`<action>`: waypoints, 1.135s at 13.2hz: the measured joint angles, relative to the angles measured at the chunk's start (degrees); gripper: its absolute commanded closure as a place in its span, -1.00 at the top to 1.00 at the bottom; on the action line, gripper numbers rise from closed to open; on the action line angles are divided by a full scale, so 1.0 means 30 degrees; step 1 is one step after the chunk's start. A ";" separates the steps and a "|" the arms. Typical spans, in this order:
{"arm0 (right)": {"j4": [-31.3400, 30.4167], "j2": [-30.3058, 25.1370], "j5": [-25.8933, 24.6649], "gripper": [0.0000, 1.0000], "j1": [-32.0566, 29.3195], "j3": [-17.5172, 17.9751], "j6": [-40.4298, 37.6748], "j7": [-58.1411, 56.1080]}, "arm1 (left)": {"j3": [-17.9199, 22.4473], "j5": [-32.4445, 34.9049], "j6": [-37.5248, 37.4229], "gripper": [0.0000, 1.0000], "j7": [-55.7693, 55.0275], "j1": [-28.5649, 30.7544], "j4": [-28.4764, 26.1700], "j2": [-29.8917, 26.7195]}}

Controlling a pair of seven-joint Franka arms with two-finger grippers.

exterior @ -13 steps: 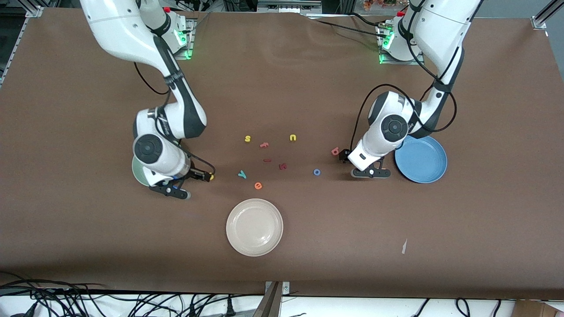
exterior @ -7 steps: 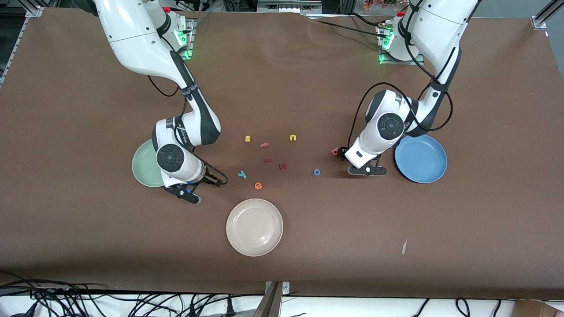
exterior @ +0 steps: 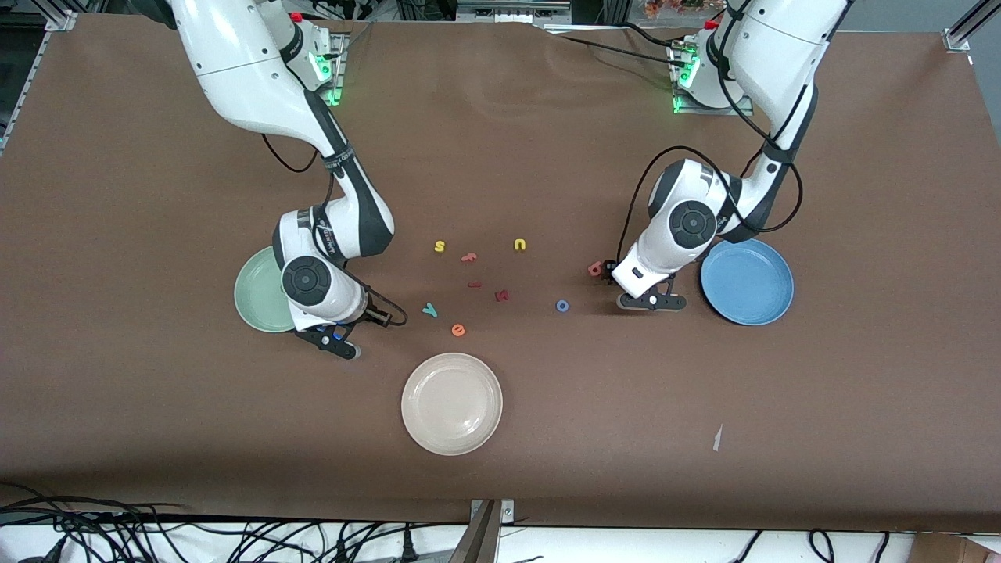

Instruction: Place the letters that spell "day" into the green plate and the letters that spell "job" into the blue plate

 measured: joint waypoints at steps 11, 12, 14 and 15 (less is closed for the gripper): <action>0.0037 -0.2253 -0.0001 -0.82 0.0043 -0.1952 -0.3947 -0.5946 | -0.0014 0.0003 0.0001 -0.46 0.0014 -0.0025 -0.0106 0.0204; -0.0394 -0.2890 0.0004 -0.82 -0.0001 -0.2408 -0.4505 -0.7017 | -0.0014 0.0004 0.0001 -0.62 0.0015 -0.0029 -0.0104 0.0204; -0.2363 -0.4257 0.0036 -0.81 -0.0124 -0.3174 -0.4433 -0.8877 | -0.0009 0.0004 0.0001 -0.91 0.0023 -0.0025 -0.0102 0.0194; -0.3742 -0.4835 0.0057 -0.79 -0.0195 -0.3382 -0.3674 -0.9465 | -0.0008 0.0005 0.0001 -1.00 0.0045 -0.0025 -0.0098 0.0189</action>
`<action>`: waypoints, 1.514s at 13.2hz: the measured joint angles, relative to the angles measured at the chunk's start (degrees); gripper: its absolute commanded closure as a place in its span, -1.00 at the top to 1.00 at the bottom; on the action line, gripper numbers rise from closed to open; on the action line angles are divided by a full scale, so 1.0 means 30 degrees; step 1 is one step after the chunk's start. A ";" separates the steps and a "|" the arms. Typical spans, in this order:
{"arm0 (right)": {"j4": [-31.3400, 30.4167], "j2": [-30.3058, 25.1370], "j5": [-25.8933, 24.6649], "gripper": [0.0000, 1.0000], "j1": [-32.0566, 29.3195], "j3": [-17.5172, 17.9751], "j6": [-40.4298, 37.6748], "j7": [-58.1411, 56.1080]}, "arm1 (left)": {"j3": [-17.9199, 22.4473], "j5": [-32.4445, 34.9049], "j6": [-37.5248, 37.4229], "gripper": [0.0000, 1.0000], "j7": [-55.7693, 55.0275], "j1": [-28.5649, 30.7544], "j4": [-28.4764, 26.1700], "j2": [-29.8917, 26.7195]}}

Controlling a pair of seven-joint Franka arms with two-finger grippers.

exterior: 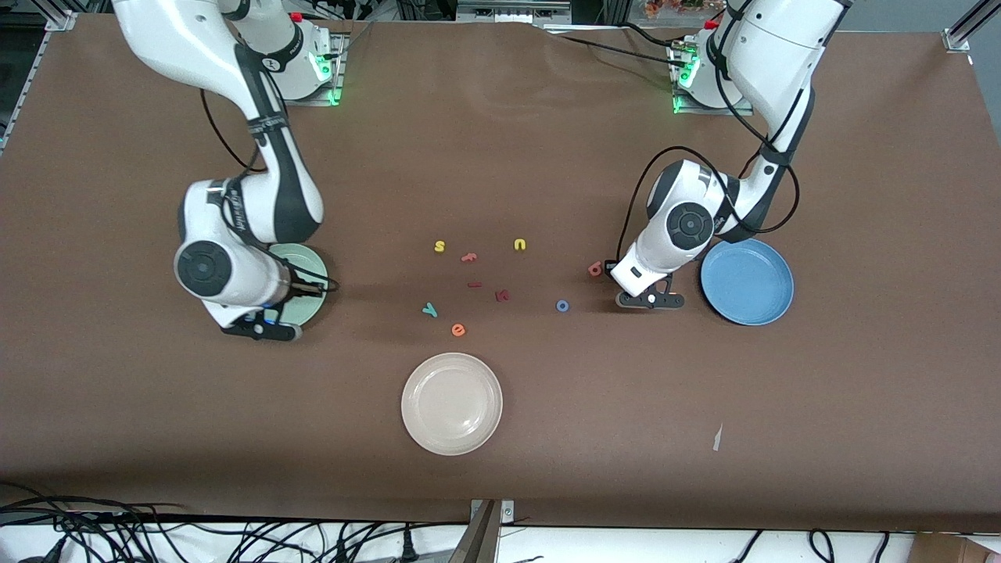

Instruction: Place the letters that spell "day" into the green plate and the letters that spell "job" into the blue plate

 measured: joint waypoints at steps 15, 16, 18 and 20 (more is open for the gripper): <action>0.0246 -0.1620 0.0056 1.00 0.0506 0.1253 -0.0359 0.1011 | 0.0153 0.0008 -0.4939 -1.00 0.7864 0.5735 -0.0596 -0.4774; 0.0820 -0.1262 0.0055 1.00 0.0621 0.1944 -0.0359 0.1183 | 0.0164 0.0008 -0.4944 -0.98 0.8884 0.6431 -0.1131 -0.5118; 0.2000 0.0017 0.0046 1.00 0.0828 0.3288 -0.0278 0.1203 | 0.0167 0.0008 -0.4944 -0.94 1.0076 0.7305 -0.2214 -0.5690; 0.3039 0.1505 0.0044 1.00 0.0967 0.4266 0.0796 0.0790 | 0.0165 0.0008 -0.4937 -0.66 1.0739 0.7729 -0.2998 -0.6021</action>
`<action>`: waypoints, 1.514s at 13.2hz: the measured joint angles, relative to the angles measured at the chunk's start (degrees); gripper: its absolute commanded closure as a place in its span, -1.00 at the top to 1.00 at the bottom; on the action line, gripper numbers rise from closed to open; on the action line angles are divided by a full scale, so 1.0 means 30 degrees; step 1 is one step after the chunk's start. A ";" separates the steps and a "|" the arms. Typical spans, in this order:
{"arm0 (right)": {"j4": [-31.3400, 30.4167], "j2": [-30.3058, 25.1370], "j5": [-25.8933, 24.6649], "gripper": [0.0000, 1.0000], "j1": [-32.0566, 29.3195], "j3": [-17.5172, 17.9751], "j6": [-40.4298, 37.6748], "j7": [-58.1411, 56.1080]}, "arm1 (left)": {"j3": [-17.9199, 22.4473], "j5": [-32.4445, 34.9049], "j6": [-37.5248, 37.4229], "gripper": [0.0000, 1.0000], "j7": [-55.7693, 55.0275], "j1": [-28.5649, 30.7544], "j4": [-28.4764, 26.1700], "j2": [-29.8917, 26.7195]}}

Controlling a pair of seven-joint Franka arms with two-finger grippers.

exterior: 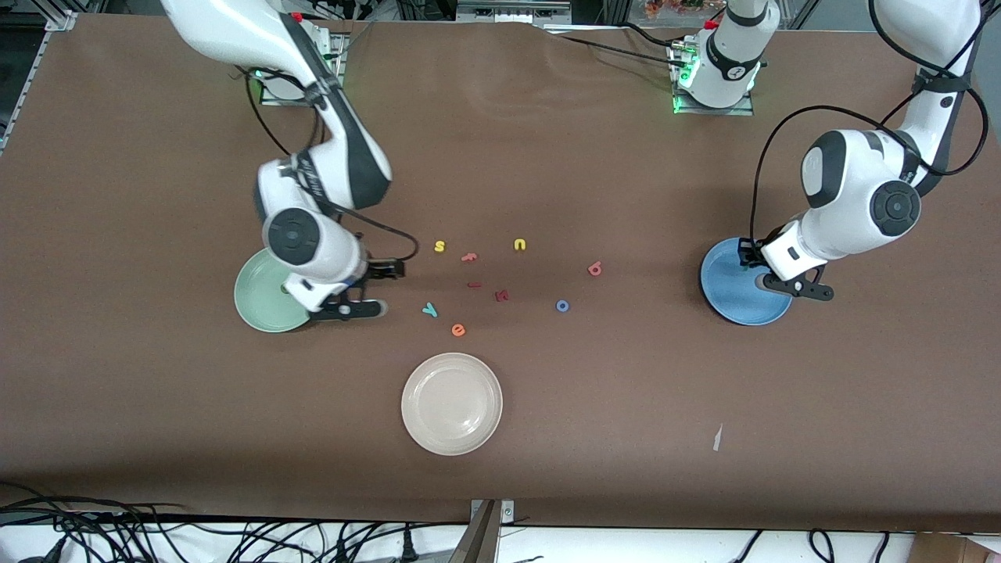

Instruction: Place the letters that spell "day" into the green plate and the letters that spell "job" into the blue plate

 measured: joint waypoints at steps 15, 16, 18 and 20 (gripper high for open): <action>0.0831 0.3785 -0.0013 -0.07 0.0319 0.1195 0.7057 -0.5259 | -0.1063 -0.3827 0.2128 0.60 0.0273 -0.4327 -0.0177 0.0171; 0.0820 0.3814 -0.0013 -0.46 0.0380 0.1196 0.6979 -0.5265 | -0.1090 -0.3868 0.2711 0.66 0.0222 -0.5090 -0.0189 0.0393; 0.0832 0.3810 -0.0092 -0.63 0.0412 0.1183 0.6908 -0.5293 | -0.1100 -0.3869 0.4034 0.87 0.0207 -0.6266 -0.0201 0.1061; 0.0896 0.3770 -0.0098 -0.70 0.0407 0.1143 0.6605 -0.5393 | -0.1098 -0.3869 0.5445 0.88 0.0208 -0.7174 -0.0162 0.2011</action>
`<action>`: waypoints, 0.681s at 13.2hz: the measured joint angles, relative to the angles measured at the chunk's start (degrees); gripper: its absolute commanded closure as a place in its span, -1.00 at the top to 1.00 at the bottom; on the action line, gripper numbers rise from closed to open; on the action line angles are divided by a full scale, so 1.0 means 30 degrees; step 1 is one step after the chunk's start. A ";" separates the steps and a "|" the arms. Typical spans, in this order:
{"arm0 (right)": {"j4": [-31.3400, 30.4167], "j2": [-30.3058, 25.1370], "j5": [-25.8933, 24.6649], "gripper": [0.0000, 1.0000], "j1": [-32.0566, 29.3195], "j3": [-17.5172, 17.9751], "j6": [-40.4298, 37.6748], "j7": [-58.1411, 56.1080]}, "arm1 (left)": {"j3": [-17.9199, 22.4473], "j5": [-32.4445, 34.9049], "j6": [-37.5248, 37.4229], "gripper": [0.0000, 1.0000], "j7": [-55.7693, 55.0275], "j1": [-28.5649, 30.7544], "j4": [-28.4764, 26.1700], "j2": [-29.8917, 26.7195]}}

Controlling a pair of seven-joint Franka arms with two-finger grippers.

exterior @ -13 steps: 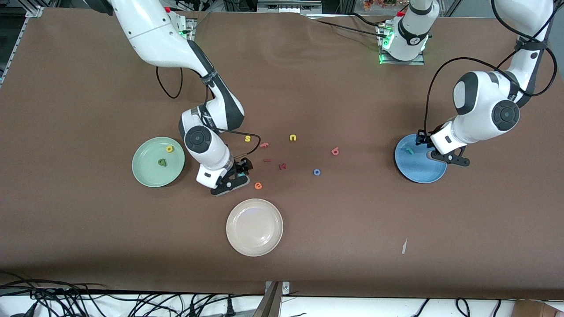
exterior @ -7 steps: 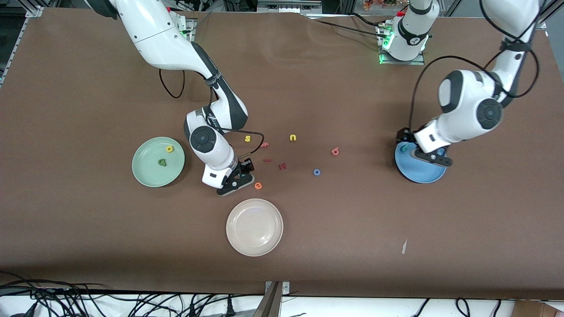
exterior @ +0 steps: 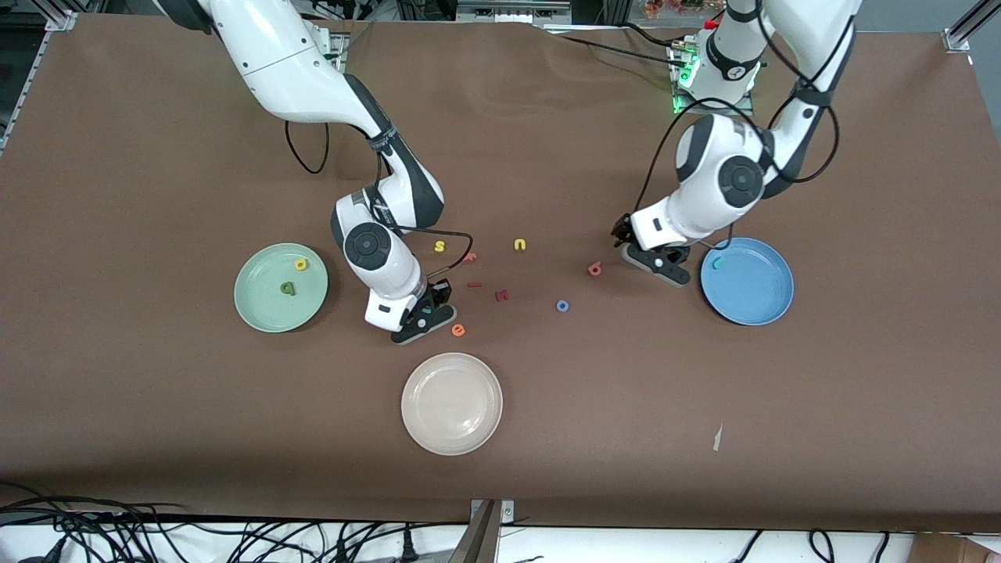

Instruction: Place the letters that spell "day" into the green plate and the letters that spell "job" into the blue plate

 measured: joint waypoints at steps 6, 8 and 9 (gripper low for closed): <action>0.0471 -0.1113 0.0000 -0.73 -0.0117 -0.1414 -0.2842 -0.0835 | -0.0006 0.0001 0.1897 0.90 0.0025 -0.1650 0.1204 0.2812; 0.0514 -0.1976 0.0005 -0.73 -0.0303 -0.2570 -0.4509 -0.2009 | -0.0001 0.0099 0.2223 0.86 0.0143 -0.1756 0.1309 0.3179; 0.0506 -0.2335 0.0008 -0.73 -0.0423 -0.3215 -0.5419 -0.2764 | 0.0000 0.0289 0.2366 0.82 0.0191 -0.1886 0.1461 0.3374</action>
